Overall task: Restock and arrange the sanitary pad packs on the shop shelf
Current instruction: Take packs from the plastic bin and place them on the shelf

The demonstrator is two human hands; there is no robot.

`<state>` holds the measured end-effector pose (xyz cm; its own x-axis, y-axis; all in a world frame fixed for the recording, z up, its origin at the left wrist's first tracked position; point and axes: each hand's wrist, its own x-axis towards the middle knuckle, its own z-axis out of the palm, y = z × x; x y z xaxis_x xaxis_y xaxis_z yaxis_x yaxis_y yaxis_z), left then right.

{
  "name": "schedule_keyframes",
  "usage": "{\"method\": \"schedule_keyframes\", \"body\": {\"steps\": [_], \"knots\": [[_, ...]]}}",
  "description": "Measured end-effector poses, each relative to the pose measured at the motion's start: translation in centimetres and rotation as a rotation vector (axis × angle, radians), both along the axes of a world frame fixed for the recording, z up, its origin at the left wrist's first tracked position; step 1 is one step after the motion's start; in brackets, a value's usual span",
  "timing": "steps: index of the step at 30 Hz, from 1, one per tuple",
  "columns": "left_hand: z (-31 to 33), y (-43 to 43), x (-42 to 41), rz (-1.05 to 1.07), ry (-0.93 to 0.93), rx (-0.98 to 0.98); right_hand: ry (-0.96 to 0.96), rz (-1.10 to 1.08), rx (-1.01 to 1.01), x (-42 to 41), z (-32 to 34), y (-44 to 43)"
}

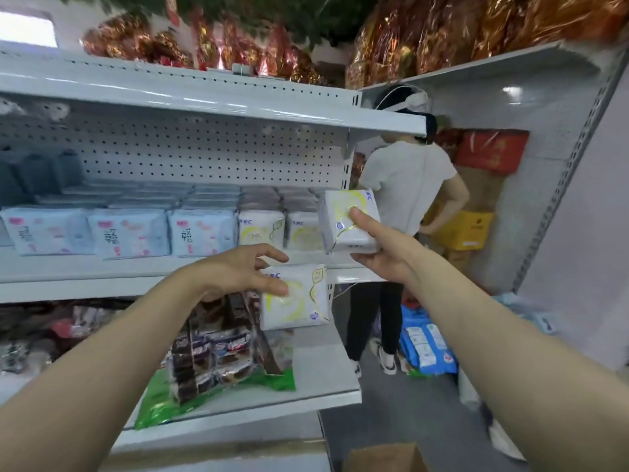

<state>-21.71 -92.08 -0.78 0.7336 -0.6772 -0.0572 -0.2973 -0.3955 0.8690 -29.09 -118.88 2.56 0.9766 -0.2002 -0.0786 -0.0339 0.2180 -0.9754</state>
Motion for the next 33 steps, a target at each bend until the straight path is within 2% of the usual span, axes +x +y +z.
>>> {"method": "schedule_keyframes", "body": {"steps": [8,13,18,26,33], "knots": [[1.6,-10.0,1.3,0.092,-0.066,0.058,-0.014,0.085,-0.096,4.0,2.3,-9.2],[3.6,-14.2,3.1,0.143,-0.230,0.211,-0.020,0.113,-0.143,5.1,3.6,-12.3],[5.0,-18.0,4.3,0.108,-0.316,0.256,-0.036,0.093,-0.198,6.0,4.3,-14.6],[5.9,-21.4,7.7,0.089,-0.457,0.288,-0.098,0.087,-0.361,6.2,5.4,-17.4],[6.7,-22.5,10.7,0.142,-0.497,0.351,-0.084,0.056,-0.567,6.9,5.7,-18.4]]}}
